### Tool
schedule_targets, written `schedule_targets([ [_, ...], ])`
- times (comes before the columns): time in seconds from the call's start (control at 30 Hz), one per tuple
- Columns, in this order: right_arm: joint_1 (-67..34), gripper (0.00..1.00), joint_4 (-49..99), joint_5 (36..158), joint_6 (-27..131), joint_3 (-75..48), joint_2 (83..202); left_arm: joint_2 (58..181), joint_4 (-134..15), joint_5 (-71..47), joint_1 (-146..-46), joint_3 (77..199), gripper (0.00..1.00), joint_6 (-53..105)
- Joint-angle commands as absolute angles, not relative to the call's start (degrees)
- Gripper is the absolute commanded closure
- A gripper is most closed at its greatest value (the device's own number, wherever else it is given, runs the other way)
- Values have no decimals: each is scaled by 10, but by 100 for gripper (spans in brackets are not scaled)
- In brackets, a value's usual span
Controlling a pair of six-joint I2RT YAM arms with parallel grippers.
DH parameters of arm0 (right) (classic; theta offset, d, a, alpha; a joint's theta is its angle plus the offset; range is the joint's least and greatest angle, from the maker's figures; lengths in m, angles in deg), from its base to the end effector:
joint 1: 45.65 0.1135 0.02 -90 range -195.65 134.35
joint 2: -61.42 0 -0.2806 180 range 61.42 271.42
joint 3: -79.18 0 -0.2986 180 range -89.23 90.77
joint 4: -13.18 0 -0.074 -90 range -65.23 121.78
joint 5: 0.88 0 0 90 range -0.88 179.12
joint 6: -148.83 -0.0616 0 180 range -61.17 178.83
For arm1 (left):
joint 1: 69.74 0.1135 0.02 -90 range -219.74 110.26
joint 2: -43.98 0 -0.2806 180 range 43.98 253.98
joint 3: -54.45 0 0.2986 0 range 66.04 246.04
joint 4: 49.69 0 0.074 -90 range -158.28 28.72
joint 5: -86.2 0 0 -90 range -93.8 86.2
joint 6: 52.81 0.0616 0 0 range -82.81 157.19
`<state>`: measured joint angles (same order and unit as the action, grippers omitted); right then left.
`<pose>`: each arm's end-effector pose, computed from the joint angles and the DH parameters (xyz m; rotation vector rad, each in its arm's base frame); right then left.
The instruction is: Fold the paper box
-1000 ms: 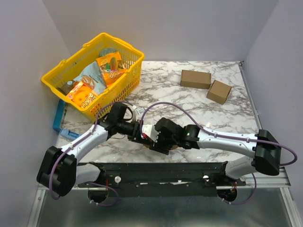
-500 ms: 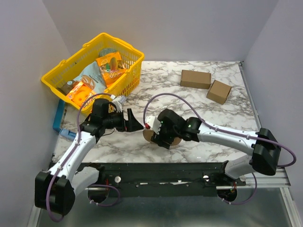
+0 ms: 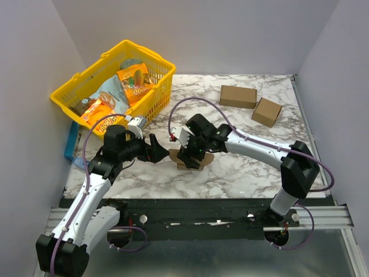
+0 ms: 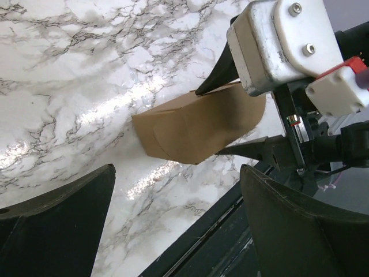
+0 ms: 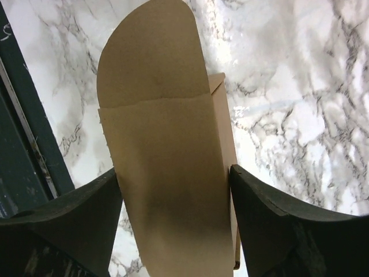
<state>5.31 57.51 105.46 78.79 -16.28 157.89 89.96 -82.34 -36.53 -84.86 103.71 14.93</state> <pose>0.2496 0.3353 0.2199 -1.5955 2.0457 0.5686 0.2160 -0.0929 0.2707 0.2307 2.1328 -0.9843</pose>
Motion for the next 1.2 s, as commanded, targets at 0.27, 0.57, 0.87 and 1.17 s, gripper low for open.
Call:
schedule_targets([
  [0.27, 32, 0, 567, 1009, 758, -158, 1487, 881, -767, -343, -848, 1027, 3, 207],
  [0.57, 22, 1, 576, 929, 702, -217, 1400, 942, -747, -325, -934, 1072, 6, 330],
  [0.87, 22, 11, 567, 918, 667, -291, 1346, 1000, -782, -120, -1067, 1098, 3, 437],
  [1.17, 22, 27, 563, 911, 666, -288, 1361, 1059, -792, -85, -1090, 1130, 5, 475],
])
